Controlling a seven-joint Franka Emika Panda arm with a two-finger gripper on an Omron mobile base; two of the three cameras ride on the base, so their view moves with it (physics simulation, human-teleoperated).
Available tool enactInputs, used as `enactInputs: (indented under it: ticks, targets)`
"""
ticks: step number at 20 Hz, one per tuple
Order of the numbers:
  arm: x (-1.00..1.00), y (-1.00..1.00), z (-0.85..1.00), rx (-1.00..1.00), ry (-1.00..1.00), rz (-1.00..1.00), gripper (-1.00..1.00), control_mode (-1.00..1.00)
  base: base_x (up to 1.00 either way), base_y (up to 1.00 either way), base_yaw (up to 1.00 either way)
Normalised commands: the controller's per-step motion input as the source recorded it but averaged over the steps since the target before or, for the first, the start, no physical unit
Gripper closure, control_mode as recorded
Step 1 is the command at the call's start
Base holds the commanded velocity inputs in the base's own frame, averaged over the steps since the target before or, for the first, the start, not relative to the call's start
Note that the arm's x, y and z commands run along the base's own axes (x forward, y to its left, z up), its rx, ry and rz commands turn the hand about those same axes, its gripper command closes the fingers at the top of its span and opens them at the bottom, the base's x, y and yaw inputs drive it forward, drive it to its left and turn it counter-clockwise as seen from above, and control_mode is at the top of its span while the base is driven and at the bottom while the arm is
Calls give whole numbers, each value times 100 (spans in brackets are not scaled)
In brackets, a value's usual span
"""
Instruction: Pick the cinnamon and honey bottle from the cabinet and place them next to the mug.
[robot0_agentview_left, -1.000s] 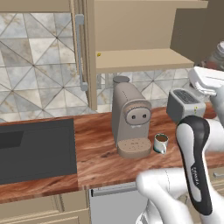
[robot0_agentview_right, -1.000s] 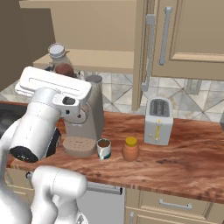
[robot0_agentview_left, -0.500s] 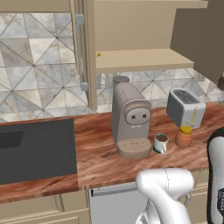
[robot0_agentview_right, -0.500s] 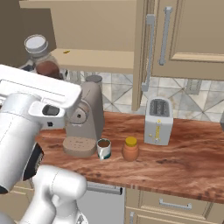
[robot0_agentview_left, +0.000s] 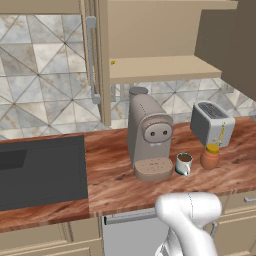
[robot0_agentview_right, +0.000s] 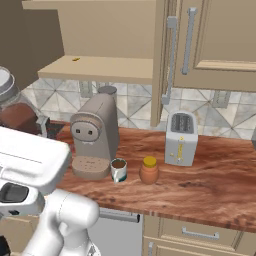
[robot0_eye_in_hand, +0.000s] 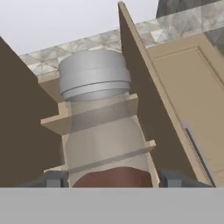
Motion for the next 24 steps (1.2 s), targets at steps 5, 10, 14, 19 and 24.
enactInputs:
  ticks: [5, 10, 14, 19, 24]
  targets:
    - [-98, -38, -53, 0, -2, -2, 100, -100, 0, 0, 0]
    - [-64, -78, -89, 0, 0, -4, 100, -100, 0, 0, 0]
    - [-36, -80, -94, 0, 0, -1, 100, -100, 0, 0, 0]
    - [-3, -68, -75, 0, -1, 0, 100, -100, 0, 0, 0]
    - [26, -19, -57, 0, -5, 0, 100, -100, 0, 0, 0]
